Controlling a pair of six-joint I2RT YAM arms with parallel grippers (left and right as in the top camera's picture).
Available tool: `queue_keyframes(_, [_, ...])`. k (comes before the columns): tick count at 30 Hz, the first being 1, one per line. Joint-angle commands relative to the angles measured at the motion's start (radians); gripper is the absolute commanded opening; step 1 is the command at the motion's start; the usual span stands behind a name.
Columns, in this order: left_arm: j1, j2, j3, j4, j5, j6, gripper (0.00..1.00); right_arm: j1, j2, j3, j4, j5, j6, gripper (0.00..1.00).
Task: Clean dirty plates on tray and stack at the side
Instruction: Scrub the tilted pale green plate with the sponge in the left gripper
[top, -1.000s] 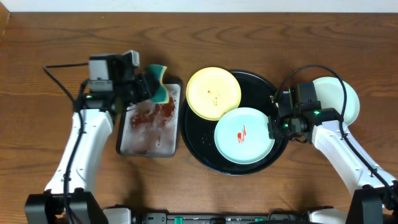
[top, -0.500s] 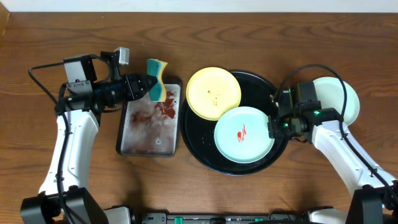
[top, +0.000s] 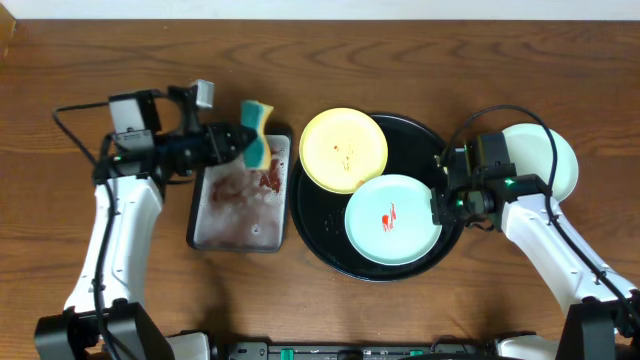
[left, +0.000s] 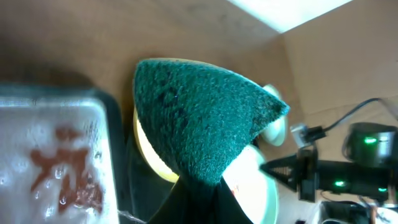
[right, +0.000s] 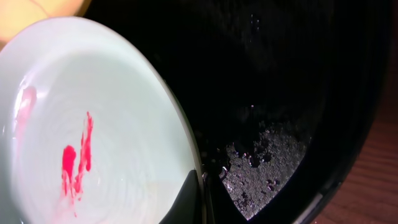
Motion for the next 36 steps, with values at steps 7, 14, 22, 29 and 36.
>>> queue_keyframes(7, [-0.380,-0.002,-0.003,-0.040,-0.440,0.043,0.07,0.009,0.002,-0.070,0.026,-0.003,0.021,0.01])
queue_keyframes(14, [-0.694,0.068,-0.003,0.056,-0.553,-0.049,0.07,0.009,0.002,-0.107,0.047,-0.007,0.021,0.01])
queue_keyframes(22, [-0.889,0.285,-0.003,0.254,-0.553,-0.309,0.07,0.009,0.002,-0.107,0.048,-0.007,0.025,0.01])
queue_keyframes(29, [-0.961,0.378,-0.003,0.226,-0.554,-0.327,0.07,0.009,0.002,-0.107,0.049,-0.006,0.025,0.01])
queue_keyframes(36, [-0.937,0.373,-0.001,0.018,-0.831,-0.320,0.07,0.009,0.002,-0.107,0.049,-0.006,0.025,0.01])
